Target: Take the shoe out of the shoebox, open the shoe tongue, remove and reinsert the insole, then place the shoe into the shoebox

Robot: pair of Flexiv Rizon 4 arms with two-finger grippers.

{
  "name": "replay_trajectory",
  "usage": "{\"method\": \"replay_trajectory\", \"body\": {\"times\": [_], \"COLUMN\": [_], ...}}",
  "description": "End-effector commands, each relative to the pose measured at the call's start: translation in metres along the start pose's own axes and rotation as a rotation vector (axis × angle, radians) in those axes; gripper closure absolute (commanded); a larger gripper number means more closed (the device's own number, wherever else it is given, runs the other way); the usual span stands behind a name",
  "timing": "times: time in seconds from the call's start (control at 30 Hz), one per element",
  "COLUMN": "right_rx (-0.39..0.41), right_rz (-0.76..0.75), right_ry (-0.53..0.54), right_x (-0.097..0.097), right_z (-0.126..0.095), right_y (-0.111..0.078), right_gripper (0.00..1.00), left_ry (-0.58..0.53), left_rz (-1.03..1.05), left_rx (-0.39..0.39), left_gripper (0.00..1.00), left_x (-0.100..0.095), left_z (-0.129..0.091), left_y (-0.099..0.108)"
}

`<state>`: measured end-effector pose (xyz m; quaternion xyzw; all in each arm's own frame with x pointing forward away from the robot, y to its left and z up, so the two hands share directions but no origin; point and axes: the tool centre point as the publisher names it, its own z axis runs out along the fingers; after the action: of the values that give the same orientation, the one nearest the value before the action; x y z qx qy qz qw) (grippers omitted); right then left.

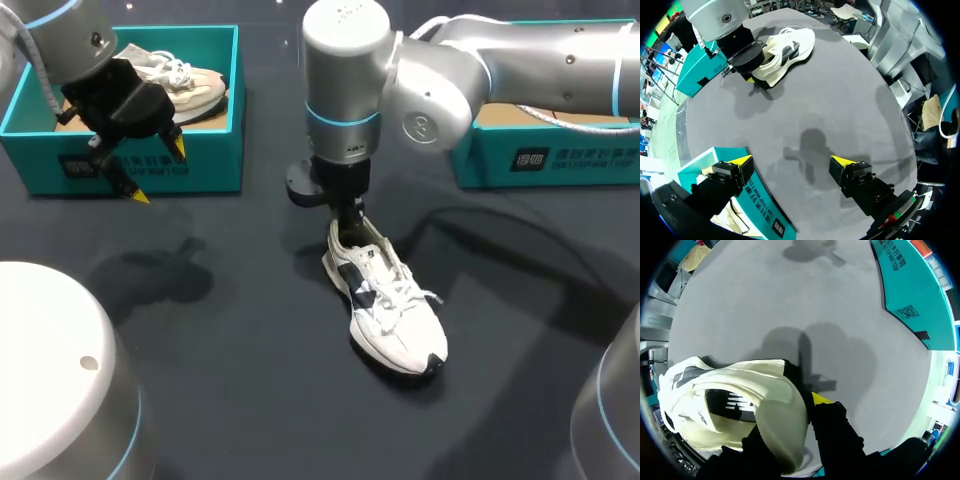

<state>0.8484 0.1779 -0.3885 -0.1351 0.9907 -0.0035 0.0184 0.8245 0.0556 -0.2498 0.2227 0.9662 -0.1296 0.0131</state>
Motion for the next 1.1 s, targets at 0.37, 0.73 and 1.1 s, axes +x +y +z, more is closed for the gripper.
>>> {"method": "replay_trajectory", "body": {"times": [0.37, 0.73, 1.1], "right_rx": [0.095, 0.120, 0.110], "right_rz": [0.056, 0.065, 0.077], "right_ry": [-0.023, -0.033, -0.053], "right_x": [0.002, -0.020, -0.030], "right_z": [-0.087, -0.138, -0.175], "right_y": [-0.039, -0.094, -0.116], "right_gripper": [1.00, 1.00, 1.00], "left_ry": [0.001, 0.001, 0.001], "left_rz": [0.001, 0.001, 0.001], "left_rx": [-0.002, -0.002, -0.002], "left_gripper": [0.00, 0.00, 0.00], "left_x": [0.000, 0.000, 0.000], "left_z": [0.000, 0.000, 0.000], "left_y": [0.000, 0.000, 0.000]}}
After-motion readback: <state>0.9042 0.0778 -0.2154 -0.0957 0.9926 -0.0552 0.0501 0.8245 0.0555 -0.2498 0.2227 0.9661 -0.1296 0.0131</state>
